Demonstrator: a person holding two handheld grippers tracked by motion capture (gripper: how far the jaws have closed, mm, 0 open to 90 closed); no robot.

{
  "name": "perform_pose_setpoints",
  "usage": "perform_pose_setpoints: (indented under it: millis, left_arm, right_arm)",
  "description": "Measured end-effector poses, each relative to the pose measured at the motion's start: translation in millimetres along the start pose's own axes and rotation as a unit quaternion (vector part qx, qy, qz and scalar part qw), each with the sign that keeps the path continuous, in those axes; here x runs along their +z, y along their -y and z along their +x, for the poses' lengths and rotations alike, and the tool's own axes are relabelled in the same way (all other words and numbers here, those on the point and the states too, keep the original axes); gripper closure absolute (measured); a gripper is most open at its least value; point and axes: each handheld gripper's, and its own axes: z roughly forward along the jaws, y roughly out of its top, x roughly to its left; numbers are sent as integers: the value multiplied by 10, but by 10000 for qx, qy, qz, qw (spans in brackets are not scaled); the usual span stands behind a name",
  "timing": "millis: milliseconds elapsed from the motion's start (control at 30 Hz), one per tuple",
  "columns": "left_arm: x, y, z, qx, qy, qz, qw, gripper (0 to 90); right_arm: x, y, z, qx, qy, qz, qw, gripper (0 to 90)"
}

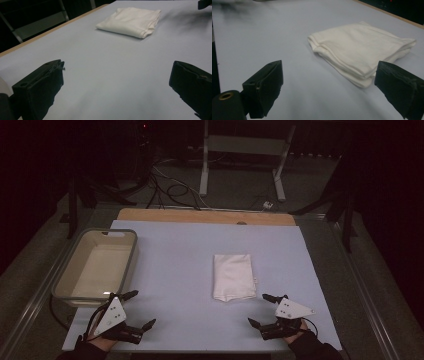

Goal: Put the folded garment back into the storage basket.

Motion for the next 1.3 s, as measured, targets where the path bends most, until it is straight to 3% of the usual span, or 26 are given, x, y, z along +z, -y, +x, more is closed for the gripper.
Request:
perform_pose_setpoints:
  millis: [200, 333, 667, 767, 900, 1067, 1300]
  left_arm:
    - [21, 22, 7, 56, 32, 139, 9999, 0]
    - [2, 30, 31, -20, 8, 77, 10000, 1]
    - [-37, 50, 62, 27, 107, 176, 9998, 1]
    - [-35, 60, 63, -14, 144, 198, 9997, 0]
    - [-37, 58, 74, -112, 175, 166, 9996, 0]
    - [-31, 70, 64, -80, 203, 239, 9995, 0]
    - [-6, 16, 27, 36, 219, 372, 9991, 0]
  right_arm:
    - [5, 0, -15, 88, -170, -19, 9998, 87]
    - [25, 3, -9, 121, -234, 43, 9996, 87]
    - [12, -21, -19, 171, -226, 4, 9996, 87]
    - [19, -35, -7, 78, -222, 20, 9997, 87]
    - [43, -39, -6, 132, -239, 24, 9996, 87]
    - [19, -67, -35, 178, -126, 15, 9998, 87]
    - [-9, -175, -11, 265, -201, -9, 9994, 88]
